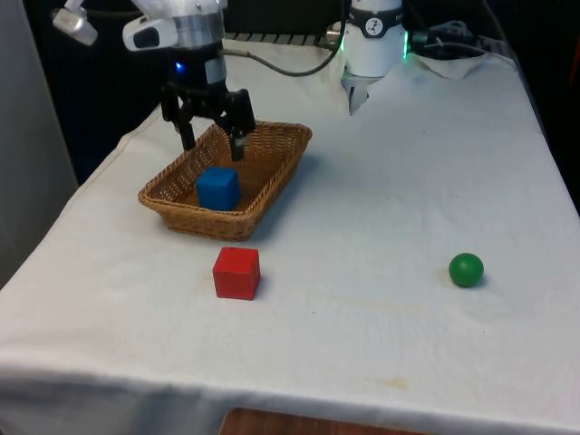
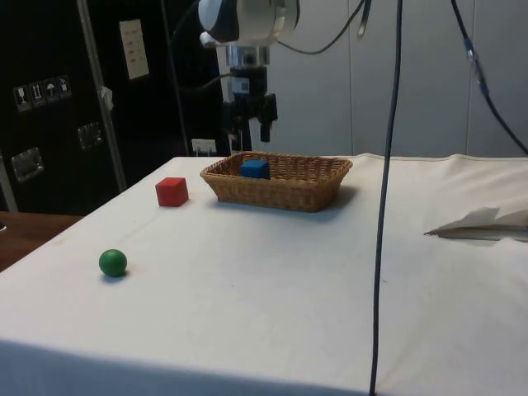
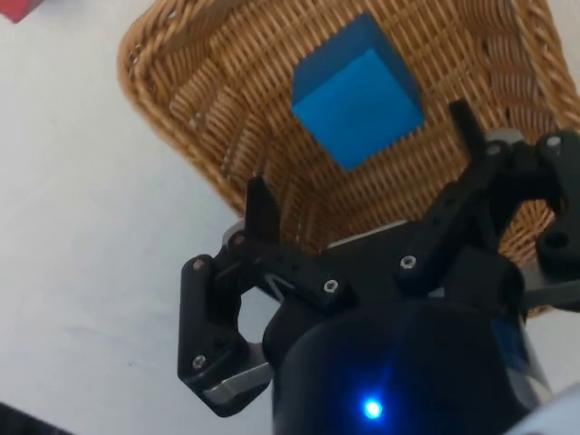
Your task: Place all non-red objects into the basket.
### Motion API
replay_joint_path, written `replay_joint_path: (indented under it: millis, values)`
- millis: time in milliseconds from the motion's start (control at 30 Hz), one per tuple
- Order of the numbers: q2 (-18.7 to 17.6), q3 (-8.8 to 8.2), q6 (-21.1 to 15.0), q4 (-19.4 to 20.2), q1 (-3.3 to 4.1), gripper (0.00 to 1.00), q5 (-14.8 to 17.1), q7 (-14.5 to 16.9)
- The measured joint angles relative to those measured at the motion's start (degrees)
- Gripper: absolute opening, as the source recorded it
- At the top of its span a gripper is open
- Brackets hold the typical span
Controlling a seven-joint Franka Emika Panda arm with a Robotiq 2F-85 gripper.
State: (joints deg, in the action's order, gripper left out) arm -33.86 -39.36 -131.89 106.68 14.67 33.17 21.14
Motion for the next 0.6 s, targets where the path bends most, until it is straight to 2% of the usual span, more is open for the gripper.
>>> replay_joint_path:
  millis: [133, 200, 267, 500, 600]
  values:
    - [1.60, -0.23, 0.74, 0.11, 0.57, 1.00, -0.92, -1.20]
    - [3.21, -0.17, 1.43, 0.34, 1.32, 1.00, -2.23, -2.75]
    - [3.72, -0.17, 1.49, 0.57, 1.55, 1.00, -2.64, -3.27]
    - [6.19, 0.74, 1.55, 1.78, 3.38, 1.00, -4.81, -6.65]
    - [6.30, 0.86, 1.55, 1.83, 3.61, 1.00, -5.16, -7.10]
